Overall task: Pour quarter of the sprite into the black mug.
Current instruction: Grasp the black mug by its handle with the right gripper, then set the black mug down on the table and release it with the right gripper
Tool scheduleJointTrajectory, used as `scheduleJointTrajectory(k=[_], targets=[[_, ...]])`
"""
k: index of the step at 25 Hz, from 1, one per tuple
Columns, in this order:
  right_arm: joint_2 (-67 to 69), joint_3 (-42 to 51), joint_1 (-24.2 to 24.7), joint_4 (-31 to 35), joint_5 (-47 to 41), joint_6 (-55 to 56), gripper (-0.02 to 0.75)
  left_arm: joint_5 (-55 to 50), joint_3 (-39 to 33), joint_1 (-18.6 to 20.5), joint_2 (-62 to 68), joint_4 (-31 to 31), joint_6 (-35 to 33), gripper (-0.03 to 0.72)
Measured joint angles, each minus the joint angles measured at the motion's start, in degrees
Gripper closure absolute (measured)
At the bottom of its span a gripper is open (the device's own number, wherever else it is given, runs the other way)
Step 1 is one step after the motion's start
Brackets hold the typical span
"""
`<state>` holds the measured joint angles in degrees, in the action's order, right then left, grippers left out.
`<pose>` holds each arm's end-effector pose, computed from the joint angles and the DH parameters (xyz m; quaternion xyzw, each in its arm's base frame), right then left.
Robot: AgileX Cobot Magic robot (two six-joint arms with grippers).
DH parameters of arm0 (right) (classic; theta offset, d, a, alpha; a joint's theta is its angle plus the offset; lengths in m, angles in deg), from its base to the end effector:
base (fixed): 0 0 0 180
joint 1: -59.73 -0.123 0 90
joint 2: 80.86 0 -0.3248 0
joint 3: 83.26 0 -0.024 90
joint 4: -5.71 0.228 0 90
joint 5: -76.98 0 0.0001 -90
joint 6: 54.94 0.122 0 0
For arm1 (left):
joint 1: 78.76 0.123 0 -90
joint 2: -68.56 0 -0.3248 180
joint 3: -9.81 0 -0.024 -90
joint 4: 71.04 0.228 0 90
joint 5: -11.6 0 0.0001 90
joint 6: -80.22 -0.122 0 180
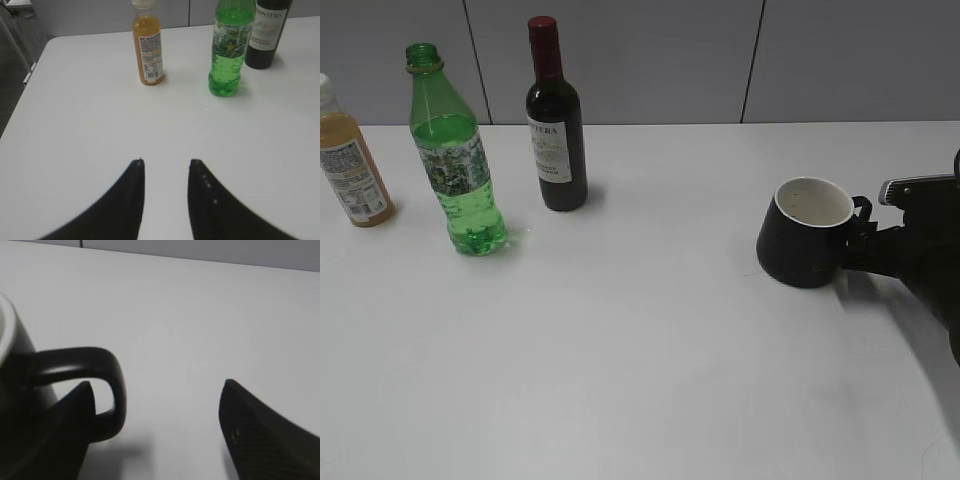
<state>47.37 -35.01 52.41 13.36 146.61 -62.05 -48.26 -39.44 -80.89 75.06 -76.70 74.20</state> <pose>0.3537 0.0301 0.1165 -0.0452 0.8020 -0.0353 0.5946 -0.0384 -0.0090 0.2555 0.0618 0.8429 -0.0313 0.5335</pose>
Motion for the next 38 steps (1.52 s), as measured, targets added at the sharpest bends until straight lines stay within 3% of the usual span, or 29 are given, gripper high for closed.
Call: scheduleJointTrajectory(k=[4, 8, 15, 20, 23, 38], targets=[[0.6, -0.7, 0.0, -0.5, 0.5, 0.0, 0.15, 0.0, 0.0, 0.0, 0.0, 0.0, 0.0, 0.452], [0.6, -1.1, 0.0, -1.5, 0.3, -0.1, 0.216, 0.0, 0.0, 0.0, 0.0, 0.0, 0.0, 0.452], [0.6, -1.3, 0.0, -4.0, 0.3, -0.1, 0.521, 0.0, 0.0, 0.0, 0.0, 0.0, 0.0, 0.452], [0.6, -1.3, 0.0, -4.4, 0.3, -0.1, 0.591, 0.0, 0.0, 0.0, 0.0, 0.0, 0.0, 0.452], [0.6, -1.0, 0.0, -5.2, 0.4, 0.1, 0.68, 0.0, 0.0, 0.0, 0.0, 0.0, 0.0, 0.452], [-2.8, 8.7, 0.0, -8.9, 3.5, 4.2, 0.694, 0.0, 0.0, 0.0, 0.0, 0.0, 0.0, 0.452]])
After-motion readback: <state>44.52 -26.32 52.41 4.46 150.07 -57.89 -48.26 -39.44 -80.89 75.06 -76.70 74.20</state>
